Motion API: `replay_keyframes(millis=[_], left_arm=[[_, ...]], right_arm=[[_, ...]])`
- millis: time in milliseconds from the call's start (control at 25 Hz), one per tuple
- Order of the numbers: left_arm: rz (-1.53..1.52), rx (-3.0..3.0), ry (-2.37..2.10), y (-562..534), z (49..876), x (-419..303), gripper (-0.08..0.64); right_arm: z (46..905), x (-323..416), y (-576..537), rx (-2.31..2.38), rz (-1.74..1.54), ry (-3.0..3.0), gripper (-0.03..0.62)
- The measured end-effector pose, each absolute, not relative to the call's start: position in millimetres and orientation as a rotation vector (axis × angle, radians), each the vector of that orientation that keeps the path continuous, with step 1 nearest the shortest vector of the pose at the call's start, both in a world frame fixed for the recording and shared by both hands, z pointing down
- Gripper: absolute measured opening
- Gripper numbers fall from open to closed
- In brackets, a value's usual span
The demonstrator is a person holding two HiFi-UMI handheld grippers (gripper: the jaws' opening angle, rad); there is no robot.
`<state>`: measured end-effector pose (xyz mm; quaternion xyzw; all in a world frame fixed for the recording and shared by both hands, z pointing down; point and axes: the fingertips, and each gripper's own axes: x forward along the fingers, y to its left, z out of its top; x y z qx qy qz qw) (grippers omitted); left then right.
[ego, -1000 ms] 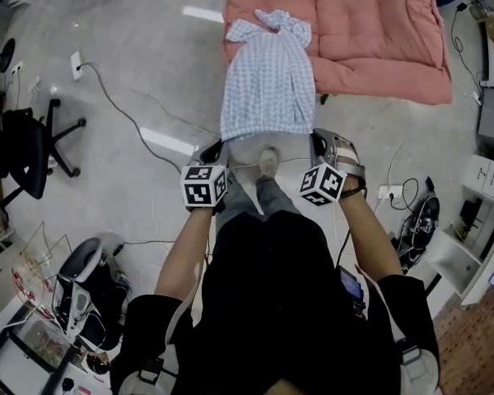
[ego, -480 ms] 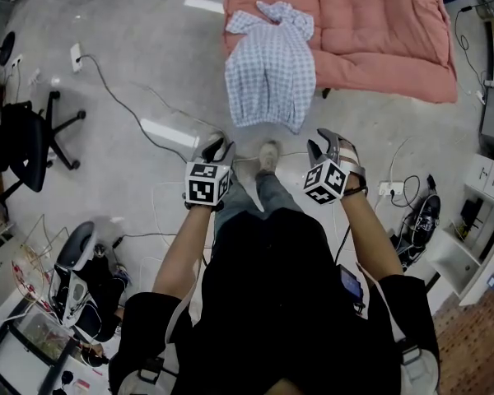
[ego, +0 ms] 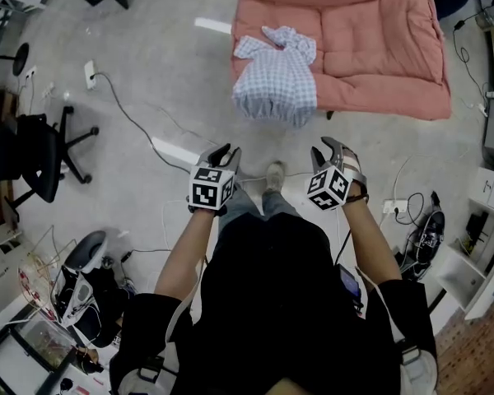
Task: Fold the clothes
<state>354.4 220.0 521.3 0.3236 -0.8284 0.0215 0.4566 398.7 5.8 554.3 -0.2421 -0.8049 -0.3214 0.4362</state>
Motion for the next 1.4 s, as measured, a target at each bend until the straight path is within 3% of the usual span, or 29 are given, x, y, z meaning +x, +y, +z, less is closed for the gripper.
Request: replay_keyframes(millis=[400,760,1400], left_arm=[[0.158,0.840,-2.156,226,457,255,0.106],[0.152,0.977,-2.194,260,419,155,0.106],[0.201,1.283,-2.151,296,380,68,0.092]], right_arm=[[497,291,31,-0.561,-0.690,-2.178,0.126],[454,206,73,-0.291,-0.156,-2.344,0.075],[409,153,113,0.111,0.087,-2.501,0.058]])
